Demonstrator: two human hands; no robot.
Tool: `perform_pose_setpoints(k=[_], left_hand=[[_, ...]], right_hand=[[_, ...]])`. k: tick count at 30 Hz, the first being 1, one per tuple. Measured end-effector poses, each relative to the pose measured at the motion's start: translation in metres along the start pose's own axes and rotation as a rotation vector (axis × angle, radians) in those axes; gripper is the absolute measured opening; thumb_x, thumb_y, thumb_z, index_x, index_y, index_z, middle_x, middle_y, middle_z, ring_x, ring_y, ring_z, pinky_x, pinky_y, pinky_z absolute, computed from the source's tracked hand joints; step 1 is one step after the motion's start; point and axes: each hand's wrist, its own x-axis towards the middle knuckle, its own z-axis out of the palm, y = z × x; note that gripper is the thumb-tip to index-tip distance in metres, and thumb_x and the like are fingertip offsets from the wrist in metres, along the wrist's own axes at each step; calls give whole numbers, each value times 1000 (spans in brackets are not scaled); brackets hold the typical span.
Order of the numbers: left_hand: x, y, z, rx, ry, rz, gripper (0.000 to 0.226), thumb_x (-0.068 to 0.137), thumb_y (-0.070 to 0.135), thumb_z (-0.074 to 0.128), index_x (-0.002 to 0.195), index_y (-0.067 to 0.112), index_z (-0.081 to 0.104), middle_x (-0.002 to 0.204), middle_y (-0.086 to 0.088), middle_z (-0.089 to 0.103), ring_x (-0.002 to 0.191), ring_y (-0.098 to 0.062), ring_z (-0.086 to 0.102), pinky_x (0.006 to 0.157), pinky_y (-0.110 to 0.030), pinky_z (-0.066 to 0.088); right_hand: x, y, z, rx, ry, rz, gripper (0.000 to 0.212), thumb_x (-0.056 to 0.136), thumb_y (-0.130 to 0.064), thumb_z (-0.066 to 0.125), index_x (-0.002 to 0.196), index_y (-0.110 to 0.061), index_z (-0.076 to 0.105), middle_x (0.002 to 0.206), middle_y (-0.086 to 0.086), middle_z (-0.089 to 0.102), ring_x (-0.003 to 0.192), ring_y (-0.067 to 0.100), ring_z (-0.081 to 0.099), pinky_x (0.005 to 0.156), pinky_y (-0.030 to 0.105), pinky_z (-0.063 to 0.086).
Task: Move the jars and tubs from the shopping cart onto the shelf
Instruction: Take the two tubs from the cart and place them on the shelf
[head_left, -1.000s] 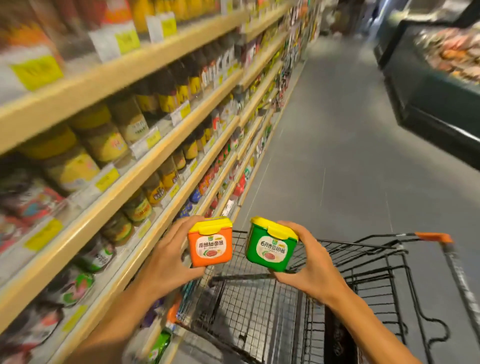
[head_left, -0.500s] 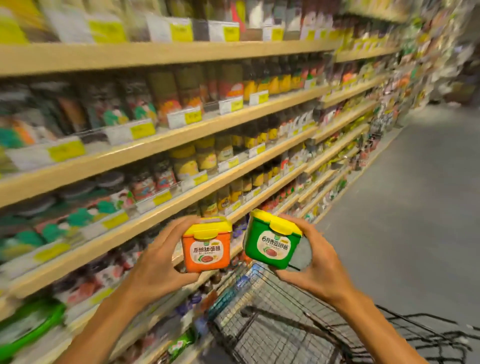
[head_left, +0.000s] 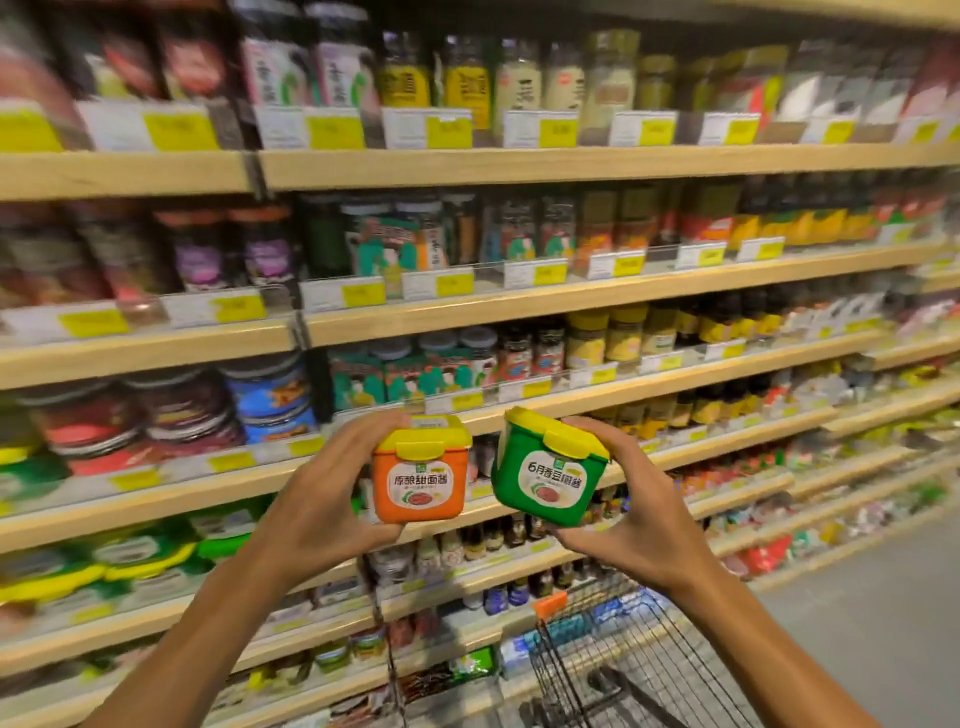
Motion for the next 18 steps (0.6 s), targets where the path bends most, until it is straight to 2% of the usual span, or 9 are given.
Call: perform_pose_setpoints(k=[2, 5, 9, 11, 15, 18], left_hand=[[-23, -9, -24, 23, 33, -38, 108, 62, 24, 94, 150, 26, 32, 155, 5, 38, 141, -15, 41, 108, -33, 44], [-61, -26, -65, 54, 73, -70, 103, 63, 22, 92, 149, 23, 35, 153, 5, 40, 141, -14, 41, 110, -27, 41], [-119, -44, -125, 125, 121, -133, 98, 65, 22, 89, 148, 20, 37, 151, 4, 41, 141, -13, 40, 111, -24, 38], [-147, -52, -154, 155, 150, -159, 95, 64, 20, 88, 146, 16, 40, 150, 2, 43, 141, -13, 41, 111, -24, 38], [-202, -65, -207, 209, 209, -234, 94, 64, 19, 87, 146, 16, 41, 152, 4, 42, 142, -9, 39, 110, -25, 41], [-241, -72, -241, 256, 237, -284, 95, 62, 17, 88, 146, 14, 42, 153, 2, 43, 142, -14, 41, 107, -33, 46]], right_hand=[[12, -18, 20, 19, -22, -38, 94, 69, -29, 92, 146, -26, 39, 147, -20, 45, 133, 2, 48, 100, 25, 49], [30, -49, 56, 58, -46, -94, 93, 70, -31, 91, 147, -26, 38, 148, -14, 46, 134, 4, 48, 101, 28, 49], [52, -99, 111, 113, -88, -186, 92, 73, -42, 85, 149, -30, 36, 151, -20, 40, 135, 1, 46, 102, 25, 48], [62, -125, 139, 147, -118, -222, 93, 72, -38, 88, 148, -32, 36, 150, -24, 39, 135, -1, 45, 103, 25, 48], [80, -170, 198, 187, -171, -300, 99, 69, -31, 92, 149, -32, 34, 152, -18, 39, 139, 6, 42, 107, 36, 48], [89, -202, 238, 229, -191, -343, 100, 67, -30, 93, 147, -37, 35, 150, -21, 40, 136, 1, 43, 106, 26, 46]])
